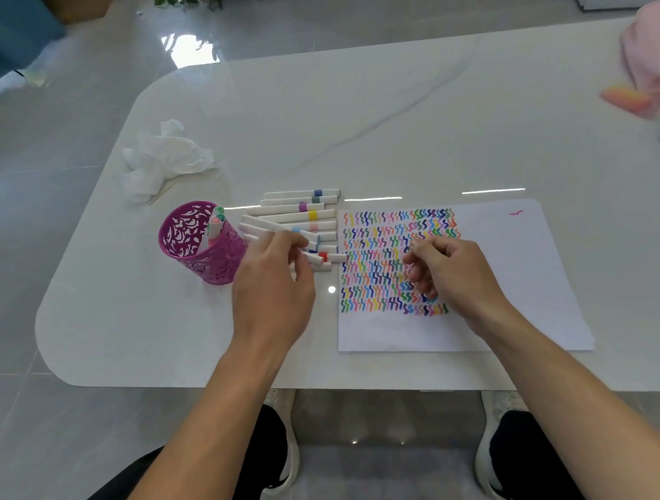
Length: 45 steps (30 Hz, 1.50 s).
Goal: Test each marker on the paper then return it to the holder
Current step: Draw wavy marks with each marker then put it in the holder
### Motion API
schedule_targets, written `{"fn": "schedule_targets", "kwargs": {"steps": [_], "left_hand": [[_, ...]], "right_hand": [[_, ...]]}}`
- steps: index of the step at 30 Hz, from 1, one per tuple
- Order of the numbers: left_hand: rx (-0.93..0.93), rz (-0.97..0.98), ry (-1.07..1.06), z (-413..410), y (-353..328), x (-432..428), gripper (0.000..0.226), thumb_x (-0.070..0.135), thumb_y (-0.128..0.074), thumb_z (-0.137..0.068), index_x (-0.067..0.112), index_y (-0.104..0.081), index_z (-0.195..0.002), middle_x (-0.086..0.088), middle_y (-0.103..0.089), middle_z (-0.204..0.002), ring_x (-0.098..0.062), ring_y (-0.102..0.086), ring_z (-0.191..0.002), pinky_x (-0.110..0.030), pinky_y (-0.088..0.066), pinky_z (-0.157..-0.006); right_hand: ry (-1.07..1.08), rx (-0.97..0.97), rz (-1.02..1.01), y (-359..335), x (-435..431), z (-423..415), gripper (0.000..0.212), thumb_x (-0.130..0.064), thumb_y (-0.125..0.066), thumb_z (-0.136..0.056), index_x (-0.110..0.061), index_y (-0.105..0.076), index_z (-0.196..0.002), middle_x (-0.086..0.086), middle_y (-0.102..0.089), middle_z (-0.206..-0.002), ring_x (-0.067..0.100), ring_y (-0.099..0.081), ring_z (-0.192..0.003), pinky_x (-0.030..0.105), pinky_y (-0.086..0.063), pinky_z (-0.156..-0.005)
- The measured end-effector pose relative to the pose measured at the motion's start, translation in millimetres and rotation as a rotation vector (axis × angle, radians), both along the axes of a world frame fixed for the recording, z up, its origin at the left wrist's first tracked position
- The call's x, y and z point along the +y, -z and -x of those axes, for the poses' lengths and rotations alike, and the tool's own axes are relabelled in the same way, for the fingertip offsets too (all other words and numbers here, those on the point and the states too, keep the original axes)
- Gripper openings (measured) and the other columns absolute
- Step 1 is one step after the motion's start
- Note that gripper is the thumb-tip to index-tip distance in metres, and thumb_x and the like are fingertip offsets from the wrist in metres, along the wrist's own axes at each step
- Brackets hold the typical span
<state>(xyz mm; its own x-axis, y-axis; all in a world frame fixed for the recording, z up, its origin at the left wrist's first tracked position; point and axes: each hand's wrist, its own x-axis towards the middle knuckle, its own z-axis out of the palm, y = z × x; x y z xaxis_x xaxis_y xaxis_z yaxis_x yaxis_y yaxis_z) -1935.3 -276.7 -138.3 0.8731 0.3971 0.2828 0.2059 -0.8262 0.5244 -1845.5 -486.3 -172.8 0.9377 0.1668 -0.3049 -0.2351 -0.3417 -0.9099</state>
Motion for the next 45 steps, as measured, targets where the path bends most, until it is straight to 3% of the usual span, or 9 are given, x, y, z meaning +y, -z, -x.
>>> {"fn": "schedule_targets", "kwargs": {"steps": [7,15,21,27,30,34,39,42,45], "left_hand": [[0.16,-0.085,0.011,-6,17,-10,0.027,0.014,-0.067,-0.095,0.018,-0.068,-0.121,-0.003,-0.064,-0.117,-0.023,-0.059,-0.104,-0.035,-0.054,-0.08],[0.211,-0.042,-0.039,-13,19,-16,0.018,0.02,-0.071,-0.093,0.019,-0.074,-0.111,-0.002,-0.06,-0.112,-0.021,-0.058,-0.102,-0.035,-0.054,-0.076],[0.068,-0.058,0.002,-18,14,-17,0.016,0.008,-0.072,-0.091,0.016,-0.073,-0.105,-0.004,-0.059,-0.107,-0.023,-0.057,-0.098,-0.034,-0.052,-0.07],[-0.195,-0.055,0.052,-22,-3,-30,0.015,0.01,-0.068,-0.094,0.013,-0.069,-0.108,0.0,-0.063,-0.109,-0.02,-0.053,-0.103,-0.031,-0.036,-0.087],[-0.298,0.073,0.094,-22,-12,-40,0.01,0.015,-0.064,-0.097,0.013,-0.066,-0.107,0.012,-0.057,-0.106,-0.015,-0.054,-0.099,-0.031,-0.04,-0.087],[-0.324,0.376,0.201,-22,-23,-48,0.014,0.017,-0.063,-0.099,0.027,-0.057,-0.106,0.012,-0.068,-0.106,-0.012,-0.064,-0.097,-0.019,-0.047,-0.082],[-0.233,0.652,0.309,-25,-15,-58,0.02,0.011,-0.062,-0.099,0.019,-0.059,-0.117,0.002,-0.072,-0.104,-0.024,-0.071,-0.099,-0.045,-0.058,-0.089],[-0.174,0.709,0.32,-27,-11,-64,0.035,0.012,-0.063,-0.099,0.027,-0.061,-0.132,0.006,-0.07,-0.102,-0.021,-0.071,-0.098,-0.034,-0.059,-0.086],[-0.108,0.702,0.304,-29,-8,-70,0.032,0.011,-0.065,-0.098,0.03,-0.067,-0.123,0.004,-0.068,-0.107,-0.013,-0.072,-0.096,-0.028,-0.06,-0.084]], "right_hand": [[0.01,0.008,-0.015,-4,-5,1,0.034,-0.021,-0.055,-0.106,-0.007,-0.073,-0.08,0.001,-0.07,-0.06,0.006,-0.06,-0.046,0.015,-0.045,-0.046],[0.029,0.001,0.005,-5,-15,-3,0.033,-0.023,-0.055,-0.105,-0.008,-0.074,-0.082,0.001,-0.07,-0.063,0.008,-0.059,-0.049,0.018,-0.046,-0.047],[0.033,-0.001,0.013,-5,-18,-4,0.033,-0.022,-0.054,-0.106,-0.008,-0.074,-0.083,0.003,-0.071,-0.066,0.008,-0.06,-0.049,0.018,-0.046,-0.047],[0.037,-0.009,-0.005,-5,-19,-5,0.033,-0.021,-0.054,-0.105,-0.007,-0.074,-0.083,0.004,-0.072,-0.066,0.007,-0.06,-0.049,0.017,-0.046,-0.047],[0.039,-0.027,-0.032,-5,-20,-4,0.032,-0.021,-0.054,-0.105,-0.008,-0.074,-0.083,0.003,-0.071,-0.066,0.008,-0.061,-0.05,0.017,-0.047,-0.047],[0.021,-0.094,-0.068,-8,-22,-4,0.028,-0.024,-0.057,-0.105,-0.011,-0.074,-0.086,0.003,-0.072,-0.068,0.011,-0.063,-0.055,0.019,-0.048,-0.05],[-0.036,-0.211,-0.046,-8,-26,-2,0.007,-0.025,-0.065,-0.1,-0.025,-0.072,-0.099,-0.007,-0.074,-0.086,0.007,-0.07,-0.077,0.02,-0.055,-0.063],[-0.099,-0.311,-0.01,-10,-28,-1,0.012,-0.033,-0.064,-0.101,-0.032,-0.072,-0.11,-0.018,-0.072,-0.105,0.0,-0.067,-0.097,0.011,-0.052,-0.077],[-0.182,-0.315,0.009,-13,-28,1,0.032,-0.055,-0.049,-0.104,-0.037,-0.07,-0.12,-0.02,-0.071,-0.108,-0.002,-0.067,-0.098,0.008,-0.051,-0.077]]}}
